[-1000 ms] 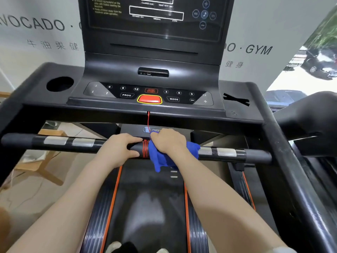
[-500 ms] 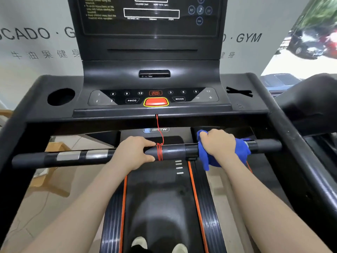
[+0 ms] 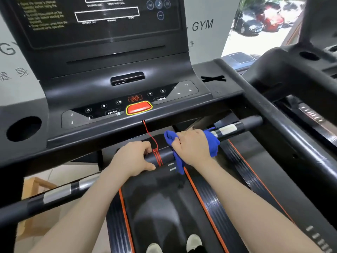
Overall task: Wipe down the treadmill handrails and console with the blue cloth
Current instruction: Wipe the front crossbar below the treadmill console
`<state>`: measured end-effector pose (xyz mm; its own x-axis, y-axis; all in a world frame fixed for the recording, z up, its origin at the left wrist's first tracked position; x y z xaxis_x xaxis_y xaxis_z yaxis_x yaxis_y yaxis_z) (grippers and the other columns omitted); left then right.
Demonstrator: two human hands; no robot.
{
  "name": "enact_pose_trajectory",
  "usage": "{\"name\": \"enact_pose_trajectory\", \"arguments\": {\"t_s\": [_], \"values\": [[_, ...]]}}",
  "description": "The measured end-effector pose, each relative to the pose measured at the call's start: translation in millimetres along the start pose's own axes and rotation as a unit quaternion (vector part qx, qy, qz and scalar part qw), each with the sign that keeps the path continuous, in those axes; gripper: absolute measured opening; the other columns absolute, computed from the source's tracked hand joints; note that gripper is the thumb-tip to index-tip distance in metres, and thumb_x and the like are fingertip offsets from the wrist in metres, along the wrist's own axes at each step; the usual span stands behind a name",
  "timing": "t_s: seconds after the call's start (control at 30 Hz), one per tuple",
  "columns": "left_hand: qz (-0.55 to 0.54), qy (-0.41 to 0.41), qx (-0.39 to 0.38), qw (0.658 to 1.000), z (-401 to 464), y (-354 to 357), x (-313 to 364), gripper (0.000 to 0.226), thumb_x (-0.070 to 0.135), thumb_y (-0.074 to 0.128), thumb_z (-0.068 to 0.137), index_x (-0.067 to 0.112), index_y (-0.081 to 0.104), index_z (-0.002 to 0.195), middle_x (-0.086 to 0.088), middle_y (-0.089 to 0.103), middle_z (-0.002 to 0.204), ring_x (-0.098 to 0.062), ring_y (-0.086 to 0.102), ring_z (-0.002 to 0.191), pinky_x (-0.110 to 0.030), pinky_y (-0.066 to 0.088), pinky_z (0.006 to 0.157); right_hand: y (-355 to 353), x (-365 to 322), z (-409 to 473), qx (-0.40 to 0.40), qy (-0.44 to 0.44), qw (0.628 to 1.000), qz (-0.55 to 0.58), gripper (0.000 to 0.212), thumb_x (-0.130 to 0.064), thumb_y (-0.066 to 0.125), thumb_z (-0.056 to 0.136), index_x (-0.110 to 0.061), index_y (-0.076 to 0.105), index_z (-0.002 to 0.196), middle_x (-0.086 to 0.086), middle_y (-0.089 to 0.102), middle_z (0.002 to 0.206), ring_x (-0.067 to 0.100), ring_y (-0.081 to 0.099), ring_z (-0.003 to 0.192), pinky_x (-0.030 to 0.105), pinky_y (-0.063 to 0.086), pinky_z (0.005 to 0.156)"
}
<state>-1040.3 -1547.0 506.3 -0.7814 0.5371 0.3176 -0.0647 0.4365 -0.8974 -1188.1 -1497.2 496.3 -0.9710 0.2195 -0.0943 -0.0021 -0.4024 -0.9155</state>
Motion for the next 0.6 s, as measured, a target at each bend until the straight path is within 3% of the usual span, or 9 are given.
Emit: {"name": "enact_pose_trajectory", "arguments": {"t_s": [0.2, 0.3, 0.43, 0.5, 0.57, 0.6], "values": [[-0.009, 0.040, 0.020, 0.999, -3, 1, -2, 0.030, 0.038, 0.071, 0.074, 0.024, 0.052, 0.093, 0.005, 0.056, 0.099, -0.016, 0.054, 0.091, -0.028, 0.042, 0.073, -9, 74, 5, 0.052, 0.086, 0.994, -0.035, 0.026, -0.025, 0.028, 0.073, -0.017, 0.035, 0.050, 0.008, 0.051, 0.043, 0.029, 0.046, 0.042, 0.032, 0.033, 0.051], [-0.008, 0.037, 0.029, 0.999, -5, 2, -3, 0.034, 0.039, 0.070, 0.076, 0.023, 0.055, 0.102, 0.005, 0.056, 0.103, -0.018, 0.054, 0.096, -0.028, 0.040, 0.072, -5, 101, 9, -0.092, 0.138, 0.979, -0.121, 0.029, -0.018, 0.032, 0.086, -0.011, 0.045, 0.062, 0.011, 0.063, 0.067, 0.029, 0.050, 0.061, 0.035, 0.033, 0.062], [-0.016, 0.027, 0.031, 0.999, -6, 3, -4, 0.035, 0.037, 0.071, 0.076, 0.023, 0.056, 0.104, 0.005, 0.056, 0.104, -0.017, 0.054, 0.095, -0.027, 0.037, 0.071, -8, 73, 17, -0.178, 0.142, 0.960, -0.165, 0.028, -0.008, 0.040, 0.086, -0.013, 0.036, 0.059, 0.006, 0.068, 0.086, 0.027, 0.052, 0.068, 0.032, 0.030, 0.063], [-0.017, 0.019, 0.025, 0.999, -6, 2, -3, 0.035, 0.036, 0.071, 0.076, 0.023, 0.056, 0.104, 0.004, 0.056, 0.104, -0.018, 0.054, 0.095, -0.027, 0.039, 0.072, 2, 27, 16, -0.186, 0.076, 0.968, -0.148, 0.021, -0.013, 0.049, 0.082, -0.016, 0.047, 0.061, 0.003, 0.068, 0.078, 0.027, 0.059, 0.069, 0.030, 0.030, 0.062], [-0.011, 0.008, 0.014, 1.000, -6, 1, -1, 0.035, 0.036, 0.071, 0.075, 0.023, 0.055, 0.102, 0.004, 0.056, 0.102, -0.018, 0.054, 0.093, -0.028, 0.042, 0.073, 2, -20, 5, -0.115, 0.043, 0.985, -0.124, 0.019, -0.020, 0.053, 0.073, -0.018, 0.055, 0.054, 0.000, 0.060, 0.055, 0.023, 0.058, 0.052, 0.028, 0.026, 0.057], [-0.004, 0.004, 0.010, 1.000, -6, 0, 0, 0.035, 0.036, 0.071, 0.074, 0.023, 0.055, 0.102, 0.003, 0.056, 0.102, -0.018, 0.055, 0.092, -0.029, 0.043, 0.073, -2, -29, 1, -0.067, 0.061, 0.992, -0.088, 0.025, -0.024, 0.045, 0.073, -0.020, 0.052, 0.049, -0.002, 0.054, 0.047, 0.022, 0.050, 0.045, 0.027, 0.023, 0.055]]}}
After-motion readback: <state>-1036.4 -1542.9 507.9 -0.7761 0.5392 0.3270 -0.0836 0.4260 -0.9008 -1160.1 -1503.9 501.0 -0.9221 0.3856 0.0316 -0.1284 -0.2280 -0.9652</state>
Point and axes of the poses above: each hand's wrist, its own z-axis towards the middle knuckle, its own y-axis out of the palm, x = y × z, the point moved 7 cm from there along z, towards the middle knuckle
